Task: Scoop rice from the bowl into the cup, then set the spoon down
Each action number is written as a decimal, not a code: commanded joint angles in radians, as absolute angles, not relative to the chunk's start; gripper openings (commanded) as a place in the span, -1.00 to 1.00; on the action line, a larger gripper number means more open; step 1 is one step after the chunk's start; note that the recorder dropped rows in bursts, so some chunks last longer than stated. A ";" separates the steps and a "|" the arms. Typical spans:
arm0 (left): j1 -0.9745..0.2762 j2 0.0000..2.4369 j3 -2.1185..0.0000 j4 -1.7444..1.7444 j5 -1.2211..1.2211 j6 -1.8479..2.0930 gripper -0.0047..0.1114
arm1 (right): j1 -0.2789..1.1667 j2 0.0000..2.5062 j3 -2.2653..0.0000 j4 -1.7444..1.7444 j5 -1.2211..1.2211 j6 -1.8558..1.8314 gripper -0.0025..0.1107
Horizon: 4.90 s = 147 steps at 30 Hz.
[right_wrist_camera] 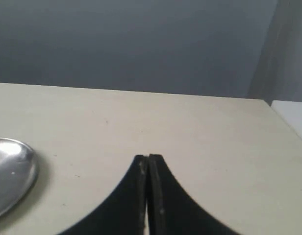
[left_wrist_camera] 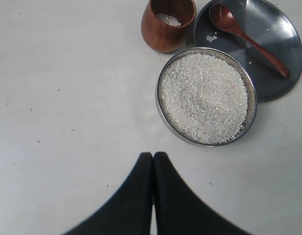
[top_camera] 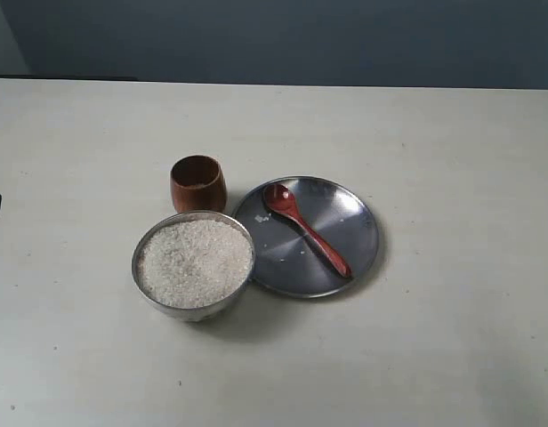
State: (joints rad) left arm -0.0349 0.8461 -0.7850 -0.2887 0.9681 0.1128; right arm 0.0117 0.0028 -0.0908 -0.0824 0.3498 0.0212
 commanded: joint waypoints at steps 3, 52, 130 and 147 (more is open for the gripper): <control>-0.032 0.844 -0.783 -0.286 0.965 0.112 -0.91 | 0.005 0.000 -0.083 -0.135 0.416 0.011 -0.96; -0.032 0.844 -0.783 -0.286 0.965 0.112 -0.91 | 0.005 0.000 0.000 -0.095 0.363 0.019 -0.96; -0.032 0.793 -0.783 -0.286 0.965 0.112 -0.91 | 0.000 0.000 0.000 -0.014 0.360 -0.006 -0.96; -0.032 0.441 -0.783 -0.286 0.965 0.112 -0.91 | 0.000 0.000 0.000 -0.014 0.360 -0.006 -0.96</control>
State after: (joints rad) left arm -0.0349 0.4921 -0.7850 -0.2887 0.9698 0.1128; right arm 0.0060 0.0028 -0.0016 -0.0147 0.3761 0.0000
